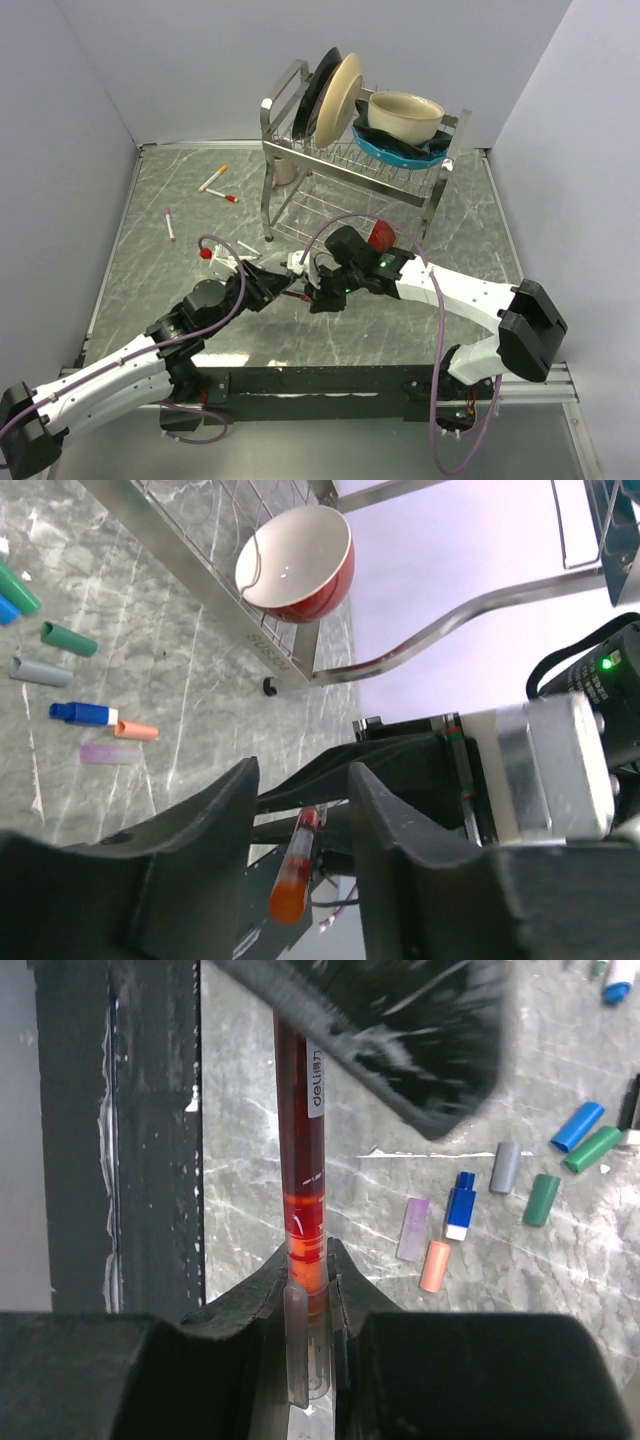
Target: Open the pen caps
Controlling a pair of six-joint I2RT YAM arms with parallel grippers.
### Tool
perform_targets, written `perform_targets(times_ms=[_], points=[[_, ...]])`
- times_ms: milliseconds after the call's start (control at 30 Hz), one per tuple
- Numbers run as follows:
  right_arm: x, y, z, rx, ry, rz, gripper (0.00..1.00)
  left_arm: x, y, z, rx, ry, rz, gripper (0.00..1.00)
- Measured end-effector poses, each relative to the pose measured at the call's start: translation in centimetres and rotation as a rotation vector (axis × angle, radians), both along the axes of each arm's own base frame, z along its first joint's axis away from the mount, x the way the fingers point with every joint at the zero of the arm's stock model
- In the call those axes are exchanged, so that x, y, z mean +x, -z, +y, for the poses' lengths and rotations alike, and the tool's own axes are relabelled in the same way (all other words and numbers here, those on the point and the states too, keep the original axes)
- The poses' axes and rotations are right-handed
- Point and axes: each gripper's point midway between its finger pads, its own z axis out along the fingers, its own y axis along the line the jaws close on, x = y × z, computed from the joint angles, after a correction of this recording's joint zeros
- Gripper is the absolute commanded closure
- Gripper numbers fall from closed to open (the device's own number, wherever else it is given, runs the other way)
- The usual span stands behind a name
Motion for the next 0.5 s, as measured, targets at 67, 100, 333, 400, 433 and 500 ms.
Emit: perform_targets(times_ms=[67,100,333,400,433,500], points=[[0.42,-0.17,-0.02,0.008,0.028,0.017,1.00,0.19,0.13,-0.20,0.000,-0.003,0.003,0.59],[0.61,-0.24,-0.05,0.012,0.043,0.026,1.00,0.21,0.18,-0.30,0.001,-0.003,0.004,0.59],[0.90,0.13,0.07,0.007,0.081,0.082,0.98,0.18,0.44,-1.02,-0.001,-0.002,0.017,0.99],[0.86,0.15,0.19,0.007,0.078,0.089,0.95,0.26,0.48,-0.94,0.001,-0.009,0.016,0.99],[0.89,0.14,0.20,0.009,0.078,0.091,0.91,0.28,0.47,-0.93,0.002,-0.010,0.015,0.99],[0.79,0.06,0.27,0.014,0.072,0.096,0.87,0.27,0.31,-0.79,0.001,-0.015,0.011,0.99]])
